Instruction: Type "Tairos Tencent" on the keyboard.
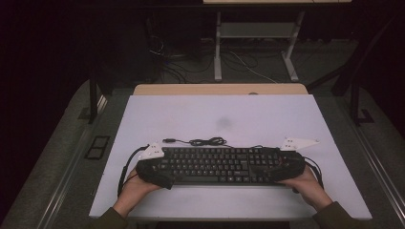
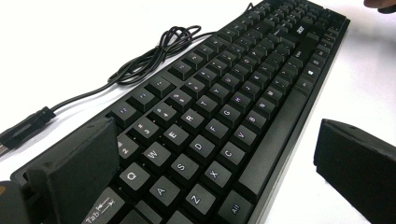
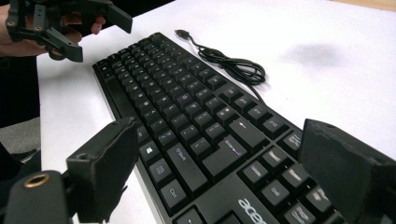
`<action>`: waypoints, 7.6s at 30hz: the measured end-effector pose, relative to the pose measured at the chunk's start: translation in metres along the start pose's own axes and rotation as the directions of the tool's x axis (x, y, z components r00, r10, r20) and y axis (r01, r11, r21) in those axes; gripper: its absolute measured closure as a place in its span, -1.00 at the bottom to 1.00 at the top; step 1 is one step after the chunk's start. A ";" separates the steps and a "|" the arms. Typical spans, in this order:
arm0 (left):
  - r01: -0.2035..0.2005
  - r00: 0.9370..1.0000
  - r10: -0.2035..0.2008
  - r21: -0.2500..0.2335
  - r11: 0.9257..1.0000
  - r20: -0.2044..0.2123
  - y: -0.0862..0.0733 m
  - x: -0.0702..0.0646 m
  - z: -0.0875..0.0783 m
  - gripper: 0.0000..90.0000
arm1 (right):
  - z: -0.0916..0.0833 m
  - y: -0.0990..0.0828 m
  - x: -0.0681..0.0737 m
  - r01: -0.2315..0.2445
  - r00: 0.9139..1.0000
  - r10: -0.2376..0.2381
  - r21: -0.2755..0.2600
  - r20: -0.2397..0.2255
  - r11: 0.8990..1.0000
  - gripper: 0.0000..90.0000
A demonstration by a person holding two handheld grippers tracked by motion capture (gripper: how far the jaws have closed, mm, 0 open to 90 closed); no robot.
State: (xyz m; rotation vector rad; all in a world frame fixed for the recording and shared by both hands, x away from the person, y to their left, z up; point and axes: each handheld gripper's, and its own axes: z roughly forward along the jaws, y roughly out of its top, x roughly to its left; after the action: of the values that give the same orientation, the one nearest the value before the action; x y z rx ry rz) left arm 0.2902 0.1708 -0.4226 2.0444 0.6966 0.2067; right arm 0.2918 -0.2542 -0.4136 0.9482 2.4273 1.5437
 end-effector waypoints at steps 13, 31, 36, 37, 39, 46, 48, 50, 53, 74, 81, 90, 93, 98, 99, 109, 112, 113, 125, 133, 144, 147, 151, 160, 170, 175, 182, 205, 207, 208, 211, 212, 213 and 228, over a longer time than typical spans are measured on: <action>-0.003 1.000 0.003 -0.005 1.000 -0.001 -0.001 0.000 0.001 -1.00 | 0.019 0.008 0.004 0.012 0.999 -0.012 0.020 -0.035 1.000 -0.73; 0.000 1.000 0.000 -0.007 1.000 0.003 -0.001 0.000 0.002 -1.00 | 0.042 0.010 0.009 0.050 0.996 -0.043 0.081 -0.082 0.995 -0.22; 0.001 1.000 -0.001 -0.006 1.000 0.004 -0.001 0.000 0.002 -1.00 | 0.044 0.007 0.009 0.058 0.995 -0.049 0.110 -0.089 0.992 0.14; 0.001 1.000 -0.001 -0.006 1.000 0.004 -0.001 0.000 0.002 -1.00 | 0.045 0.007 0.009 0.064 0.994 -0.053 0.114 -0.091 0.991 0.22; 0.001 1.000 -0.001 -0.006 1.000 0.005 -0.001 0.000 0.002 -1.00 | 0.046 0.006 0.009 0.078 0.993 -0.065 0.130 -0.101 0.988 0.45; 0.001 1.000 -0.001 -0.007 1.000 0.003 -0.001 0.001 0.002 -1.00 | 0.049 0.005 0.011 0.111 0.989 -0.093 0.171 -0.113 0.979 0.89; -0.003 1.000 0.003 -0.007 1.000 0.002 -0.001 0.001 0.002 -1.00 | 0.049 0.004 0.012 0.121 0.988 -0.101 0.180 -0.115 0.976 0.97; 0.003 1.000 -0.003 -0.008 1.000 0.000 -0.001 0.002 0.003 -1.00 | 0.051 0.004 0.013 0.126 0.988 -0.105 0.195 -0.116 0.973 0.98; 0.003 1.000 -0.003 -0.011 1.000 -0.002 0.000 0.002 0.004 -1.00 | 0.052 0.003 0.012 0.130 0.987 -0.108 0.200 -0.116 0.971 0.98; -0.012 1.000 0.012 -0.012 1.000 -0.005 0.010 0.005 0.015 -1.00 | 0.057 -0.001 0.012 0.150 0.987 -0.129 0.257 -0.095 0.955 0.98; -0.016 1.000 0.016 -0.012 1.000 -0.002 0.015 0.006 0.021 -1.00 | 0.057 -0.002 0.012 0.152 0.987 -0.132 0.255 -0.094 0.955 0.98; -0.022 1.000 0.022 -0.008 1.000 0.019 0.024 0.006 0.031 -0.85 | 0.057 -0.002 0.013 0.149 0.987 -0.129 0.256 -0.092 0.955 0.98; -0.021 0.999 0.021 -0.005 1.000 0.030 0.027 0.007 0.035 -0.71 | 0.057 -0.002 0.013 0.149 0.987 -0.129 0.256 -0.092 0.955 0.98; -0.008 0.998 0.008 0.002 1.000 0.064 0.030 0.009 0.042 -0.46 | 0.057 -0.002 0.013 0.150 0.987 -0.130 0.254 -0.092 0.956 0.99; -0.009 0.998 0.009 0.008 1.000 0.067 0.030 0.009 0.043 -0.42 | 0.057 -0.002 0.013 0.150 0.987 -0.131 0.254 -0.092 0.955 0.99; -0.011 0.996 0.007 0.050 0.999 0.092 0.033 0.012 0.049 0.26 | 0.057 -0.002 0.013 0.153 0.987 -0.133 0.254 -0.094 0.955 0.98; -0.017 0.996 0.010 0.071 0.997 0.093 0.031 0.013 0.052 0.49 | 0.057 -0.002 0.013 0.154 0.987 -0.134 0.253 -0.094 0.955 0.99; -0.019 0.996 0.012 0.079 0.997 0.091 0.031 0.013 0.053 0.57 | 0.057 -0.002 0.012 0.153 0.987 -0.133 0.253 -0.095 0.955 0.99; -0.037 0.996 0.026 0.124 0.992 0.090 0.032 0.012 0.059 0.99 | 0.057 -0.003 0.013 0.153 0.987 -0.133 0.251 -0.094 0.956 0.98; -0.045 0.995 0.032 0.148 0.988 0.090 0.030 0.012 0.062 0.99 | 0.057 -0.002 0.012 0.153 0.986 -0.133 0.253 -0.096 0.955 0.99; -0.036 0.995 0.021 0.157 0.987 0.093 0.028 0.013 0.064 0.99 | 0.057 -0.003 0.012 0.152 0.987 -0.132 0.252 -0.095 0.956 0.98; -0.041 0.996 0.027 0.160 0.986 0.086 0.028 0.012 0.064 0.99 | 0.057 -0.003 0.012 0.152 0.987 -0.132 0.252 -0.095 0.956 0.99; -0.037 0.996 0.025 0.147 0.988 0.088 0.030 0.013 0.061 0.99 | 0.057 -0.003 0.012 0.152 0.987 -0.132 0.251 -0.095 0.956 0.98; -0.025 0.996 0.014 0.120 0.992 0.091 0.031 0.014 0.055 0.90 | 0.057 -0.003 0.012 0.153 0.987 -0.132 0.251 -0.095 0.956 0.98; -0.006 0.997 0.001 0.073 0.997 0.073 0.027 0.016 0.040 0.19 | 0.057 -0.003 0.012 0.150 0.987 -0.130 0.251 -0.096 0.956 0.98; -0.006 0.998 0.003 0.048 0.999 0.068 0.024 0.016 0.034 -0.14 | 0.057 -0.002 0.012 0.153 0.986 -0.132 0.254 -0.097 0.955 0.99; -0.009 1.000 0.008 0.038 0.999 0.026 0.019 0.015 0.032 -0.69 | 0.057 -0.002 0.012 0.155 0.986 -0.134 0.253 -0.097 0.955 0.99; -0.013 1.000 0.014 0.041 0.999 -0.004 0.016 0.014 0.031 -0.99 | 0.048 0.007 0.011 0.091 0.991 -0.075 0.134 -0.114 0.987 0.17; -0.013 1.000 0.013 0.042 0.999 -0.002 0.016 0.014 0.031 -0.99 | 0.048 0.008 0.012 0.086 0.992 -0.073 0.125 -0.104 0.988 0.01; -0.011 1.000 0.011 0.042 0.999 -0.001 0.016 0.014 0.031 -0.99 | 0.048 0.008 0.012 0.084 0.993 -0.072 0.120 -0.098 0.989 -0.05; -0.010 1.000 0.010 0.042 0.999 0.002 0.016 0.014 0.031 -0.99 | 0.048 0.010 0.012 0.073 0.994 -0.064 0.107 -0.092 0.992 -0.19; -0.009 1.000 0.009 0.042 0.999 0.003 0.016 0.014 0.031 -0.99 | 0.049 0.011 0.012 0.074 0.994 -0.065 0.102 -0.090 0.992 -0.22; -0.010 1.000 0.009 0.042 0.999 0.005 0.016 0.014 0.031 -0.99 | 0.049 0.013 0.012 0.077 0.994 -0.069 0.098 -0.085 0.992 -0.26; -0.008 1.000 0.008 0.034 0.999 0.005 0.014 0.016 0.024 -0.89 | 0.065 0.026 0.012 0.080 0.993 -0.074 0.068 -0.087 0.995 -0.37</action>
State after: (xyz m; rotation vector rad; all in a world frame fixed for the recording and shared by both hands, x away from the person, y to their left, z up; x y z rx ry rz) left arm 0.3184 0.1560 -0.4267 2.0800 0.6928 0.1954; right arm 0.3200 -0.1892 -0.4193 0.8057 2.5599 1.5108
